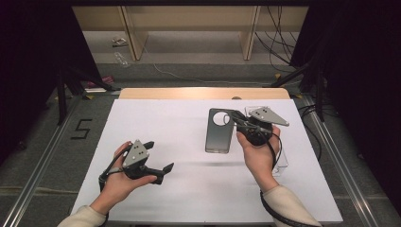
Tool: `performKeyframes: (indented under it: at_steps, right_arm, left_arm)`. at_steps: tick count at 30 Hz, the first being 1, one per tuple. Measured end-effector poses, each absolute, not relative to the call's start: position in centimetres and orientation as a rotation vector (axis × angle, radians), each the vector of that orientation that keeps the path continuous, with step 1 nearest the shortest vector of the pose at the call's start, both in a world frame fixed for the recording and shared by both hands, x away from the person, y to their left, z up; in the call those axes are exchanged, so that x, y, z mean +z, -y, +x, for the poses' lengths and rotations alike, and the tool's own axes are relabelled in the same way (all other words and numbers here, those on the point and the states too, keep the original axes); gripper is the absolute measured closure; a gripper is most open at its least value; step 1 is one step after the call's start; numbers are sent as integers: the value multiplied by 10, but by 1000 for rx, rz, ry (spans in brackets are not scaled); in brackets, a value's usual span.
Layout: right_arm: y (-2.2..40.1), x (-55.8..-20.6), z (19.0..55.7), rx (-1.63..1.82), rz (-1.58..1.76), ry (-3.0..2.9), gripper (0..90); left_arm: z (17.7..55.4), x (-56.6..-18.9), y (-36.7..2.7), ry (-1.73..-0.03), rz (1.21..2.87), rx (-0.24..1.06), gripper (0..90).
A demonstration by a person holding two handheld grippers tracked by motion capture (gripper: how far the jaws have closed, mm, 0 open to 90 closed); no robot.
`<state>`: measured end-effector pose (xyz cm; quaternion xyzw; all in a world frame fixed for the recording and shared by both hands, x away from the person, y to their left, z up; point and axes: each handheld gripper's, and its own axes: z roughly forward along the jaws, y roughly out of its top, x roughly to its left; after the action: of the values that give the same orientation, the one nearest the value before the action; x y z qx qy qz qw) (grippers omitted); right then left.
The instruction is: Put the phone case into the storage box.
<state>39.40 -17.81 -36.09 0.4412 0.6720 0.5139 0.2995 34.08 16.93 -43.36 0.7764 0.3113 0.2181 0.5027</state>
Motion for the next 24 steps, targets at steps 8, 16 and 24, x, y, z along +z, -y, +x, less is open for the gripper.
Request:
performKeyframes:
  at_steps: [8, 16, 24]
  right_arm:
    - [183, -359, 395, 1366, 1178, -1778, 840]
    - [184, -359, 397, 1355, 1177, -1798, 839]
    - [186, -357, 397, 1354, 1173, -1797, 839]
  left_arm:
    - [342, -436, -170, -760, 1873, 524, 7]
    - [343, -437, -171, -772, 1873, 528, 7]
    - [343, -437, -171, -772, 1870, 532, 7]
